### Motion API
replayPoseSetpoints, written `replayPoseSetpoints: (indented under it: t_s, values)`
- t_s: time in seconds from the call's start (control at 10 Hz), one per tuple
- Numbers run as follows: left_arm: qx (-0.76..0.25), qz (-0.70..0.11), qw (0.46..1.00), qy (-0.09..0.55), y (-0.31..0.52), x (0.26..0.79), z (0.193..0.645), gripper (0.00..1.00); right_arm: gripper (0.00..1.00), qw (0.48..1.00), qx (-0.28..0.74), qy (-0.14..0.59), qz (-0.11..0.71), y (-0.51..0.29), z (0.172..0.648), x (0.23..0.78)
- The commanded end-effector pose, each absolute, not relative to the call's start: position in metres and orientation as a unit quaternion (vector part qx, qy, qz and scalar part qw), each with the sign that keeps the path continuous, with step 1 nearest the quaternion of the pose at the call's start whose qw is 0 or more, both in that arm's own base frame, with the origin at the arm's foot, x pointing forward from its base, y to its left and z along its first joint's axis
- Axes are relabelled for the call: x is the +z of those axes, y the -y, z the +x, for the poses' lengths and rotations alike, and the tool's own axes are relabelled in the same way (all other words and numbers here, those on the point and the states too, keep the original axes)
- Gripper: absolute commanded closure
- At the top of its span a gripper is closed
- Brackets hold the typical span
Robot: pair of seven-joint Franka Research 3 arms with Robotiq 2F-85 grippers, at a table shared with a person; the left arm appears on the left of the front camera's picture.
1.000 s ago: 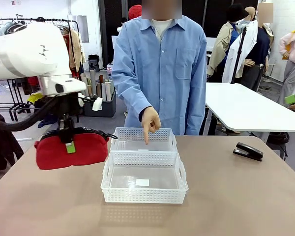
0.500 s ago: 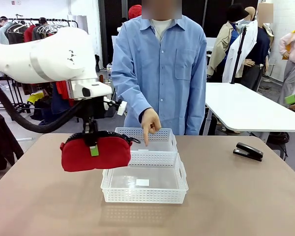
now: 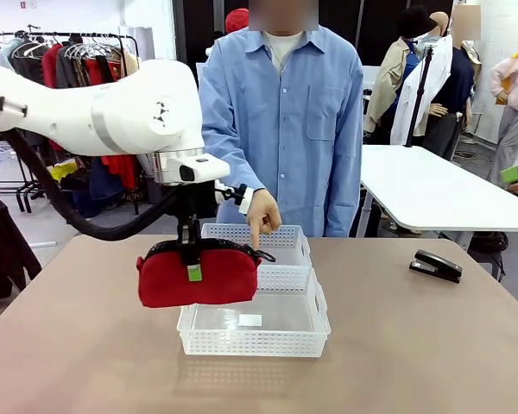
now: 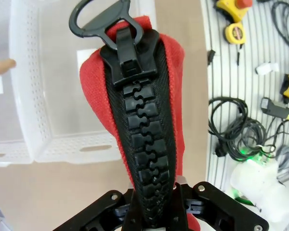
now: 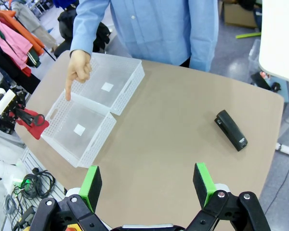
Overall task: Distribute items into two baskets.
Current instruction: Place the picked Pencil pouch into the Organizing basket as instructed by the person.
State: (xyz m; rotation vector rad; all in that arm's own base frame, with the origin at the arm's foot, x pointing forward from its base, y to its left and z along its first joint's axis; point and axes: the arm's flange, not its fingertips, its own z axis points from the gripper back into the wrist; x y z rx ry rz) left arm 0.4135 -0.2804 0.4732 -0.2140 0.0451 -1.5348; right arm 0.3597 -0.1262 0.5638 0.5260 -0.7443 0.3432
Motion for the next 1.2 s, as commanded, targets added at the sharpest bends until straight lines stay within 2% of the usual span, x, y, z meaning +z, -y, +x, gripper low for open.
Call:
replayPoseSetpoints:
  t_s: [0.0, 0.5, 1.1]
  values:
    - [-0.680, -0.083, 0.728, -0.012, 0.294, 0.476, 0.435, 1.00, 0.00, 0.879, 0.167, 0.363, 0.258, 0.126, 0.360, 0.565]
    - [-0.700, -0.079, 0.709, -0.036, 0.343, 0.455, 0.445, 1.00, 0.00, 0.879, 0.167, 0.363, 0.258, 0.126, 0.360, 0.565]
    - [-0.706, -0.061, 0.705, 0.011, 0.367, 0.412, 0.444, 1.00, 0.00, 0.879, 0.167, 0.363, 0.258, 0.126, 0.360, 0.565]
